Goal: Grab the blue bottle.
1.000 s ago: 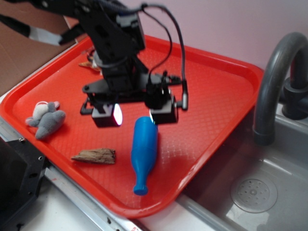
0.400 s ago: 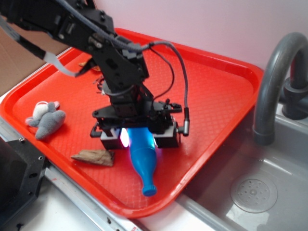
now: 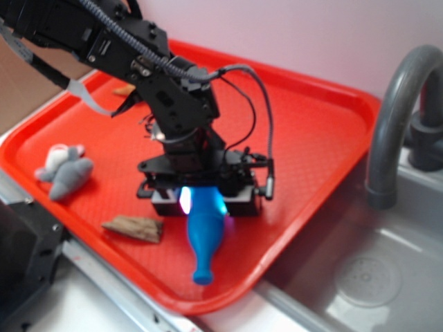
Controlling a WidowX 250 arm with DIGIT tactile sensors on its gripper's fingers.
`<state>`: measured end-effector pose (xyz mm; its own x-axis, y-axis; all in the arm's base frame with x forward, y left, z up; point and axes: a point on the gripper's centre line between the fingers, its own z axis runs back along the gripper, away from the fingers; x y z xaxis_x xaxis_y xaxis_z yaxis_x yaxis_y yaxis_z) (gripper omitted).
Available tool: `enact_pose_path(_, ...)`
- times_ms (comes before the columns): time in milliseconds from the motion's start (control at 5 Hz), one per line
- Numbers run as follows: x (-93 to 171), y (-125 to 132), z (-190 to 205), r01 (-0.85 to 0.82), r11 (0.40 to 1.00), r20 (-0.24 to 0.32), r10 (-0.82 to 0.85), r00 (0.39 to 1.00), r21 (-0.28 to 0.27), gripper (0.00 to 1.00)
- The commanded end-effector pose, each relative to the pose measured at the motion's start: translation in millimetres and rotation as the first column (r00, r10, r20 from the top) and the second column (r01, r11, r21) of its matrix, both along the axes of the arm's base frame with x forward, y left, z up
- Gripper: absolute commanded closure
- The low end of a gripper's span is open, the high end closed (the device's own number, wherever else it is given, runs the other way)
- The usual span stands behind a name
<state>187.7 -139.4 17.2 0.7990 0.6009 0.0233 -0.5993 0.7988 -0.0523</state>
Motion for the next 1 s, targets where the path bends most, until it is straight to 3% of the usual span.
enact_pose_path(0,3.5,23.5,29.3,0.007,0.999,0.059,-0.005,0.998,-0.047,1.0)
enact_pose_path(200,17.5,44.7,69.9,0.168,0.971,0.098,-0.153,0.983,-0.171,1.0)
enact_pose_path(400,25.6,56.5,95.1,0.239,0.95,0.135,-0.215,0.967,-0.202,1.0)
enact_pose_path(600,19.5,71.2,146.8,0.375,0.915,0.174,-0.349,0.921,-0.147,1.0)
enact_pose_path(800,4.1,85.9,192.3,0.325,0.946,0.204,-0.317,0.926,-0.003,1.0)
